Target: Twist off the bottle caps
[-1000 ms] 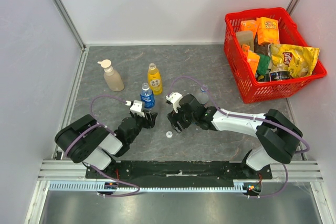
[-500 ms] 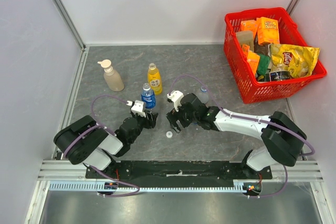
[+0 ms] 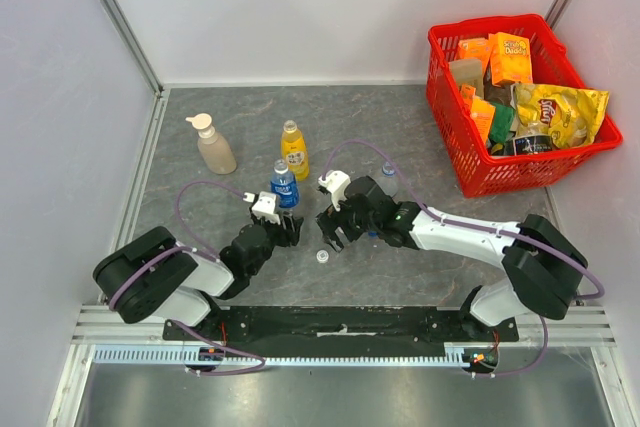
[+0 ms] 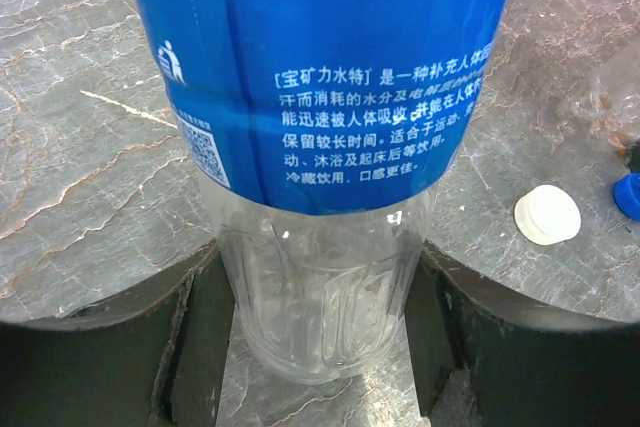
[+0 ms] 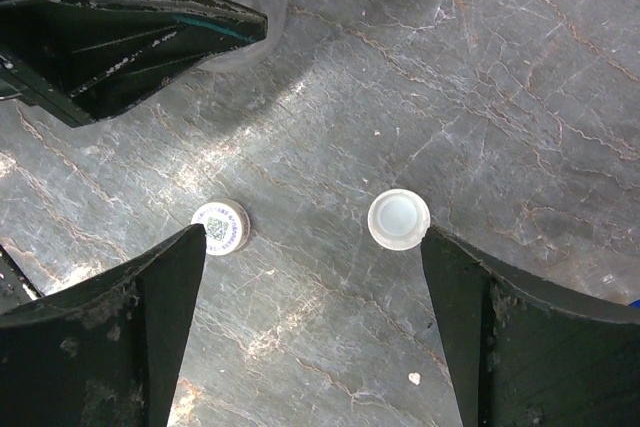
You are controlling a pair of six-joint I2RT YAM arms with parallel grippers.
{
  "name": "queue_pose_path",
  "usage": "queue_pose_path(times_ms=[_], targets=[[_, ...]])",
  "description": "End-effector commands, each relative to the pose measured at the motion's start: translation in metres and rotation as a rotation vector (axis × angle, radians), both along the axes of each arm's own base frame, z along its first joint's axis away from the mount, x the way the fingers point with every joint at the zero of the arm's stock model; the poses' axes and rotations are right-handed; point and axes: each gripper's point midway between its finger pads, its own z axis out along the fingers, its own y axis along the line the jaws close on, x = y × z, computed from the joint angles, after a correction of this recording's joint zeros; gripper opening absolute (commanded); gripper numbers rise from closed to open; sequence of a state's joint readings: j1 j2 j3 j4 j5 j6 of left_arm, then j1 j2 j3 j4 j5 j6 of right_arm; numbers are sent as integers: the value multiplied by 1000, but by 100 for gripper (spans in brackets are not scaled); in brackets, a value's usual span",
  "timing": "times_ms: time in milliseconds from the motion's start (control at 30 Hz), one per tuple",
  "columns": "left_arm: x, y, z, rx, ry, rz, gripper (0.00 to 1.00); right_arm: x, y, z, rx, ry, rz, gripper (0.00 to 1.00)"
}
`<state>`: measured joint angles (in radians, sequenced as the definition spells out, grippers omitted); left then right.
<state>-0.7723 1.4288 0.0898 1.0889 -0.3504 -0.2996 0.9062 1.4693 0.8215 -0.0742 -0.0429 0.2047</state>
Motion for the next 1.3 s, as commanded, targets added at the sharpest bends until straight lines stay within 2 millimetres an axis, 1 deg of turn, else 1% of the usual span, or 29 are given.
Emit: queue_pose_path(times_ms=[0, 167, 200, 233, 600, 800, 867, 1000, 1133, 1267], targets=[[-9, 8, -21, 39, 81, 41, 68, 9, 8, 30, 52, -71, 4, 94], [-11, 8, -23, 44, 100, 49, 73, 8, 7, 30, 48, -74, 5, 95], [-12, 8, -24, 44, 105, 50, 88, 9, 7, 30, 49, -75, 5, 95], [-11, 9, -24, 43, 105, 55, 90, 8, 7, 30, 48, -73, 4, 95], [-19, 8, -18, 38, 93, 48, 93, 8, 6, 33, 56, -80, 2, 96], [-25, 6, -11, 26, 82, 30, 93, 9, 6, 34, 58, -81, 1, 97], [-25, 5, -4, 14, 69, 26, 93, 9, 7, 35, 61, -84, 3, 97], [-27, 5, 2, 2, 59, 23, 93, 8, 8, 36, 65, -82, 7, 97], [-28, 3, 12, -19, 46, 14, 93, 8, 9, 40, 76, -88, 9, 97], [-29, -1, 30, -44, 18, -6, 93, 8, 9, 47, 91, -96, 9, 97]])
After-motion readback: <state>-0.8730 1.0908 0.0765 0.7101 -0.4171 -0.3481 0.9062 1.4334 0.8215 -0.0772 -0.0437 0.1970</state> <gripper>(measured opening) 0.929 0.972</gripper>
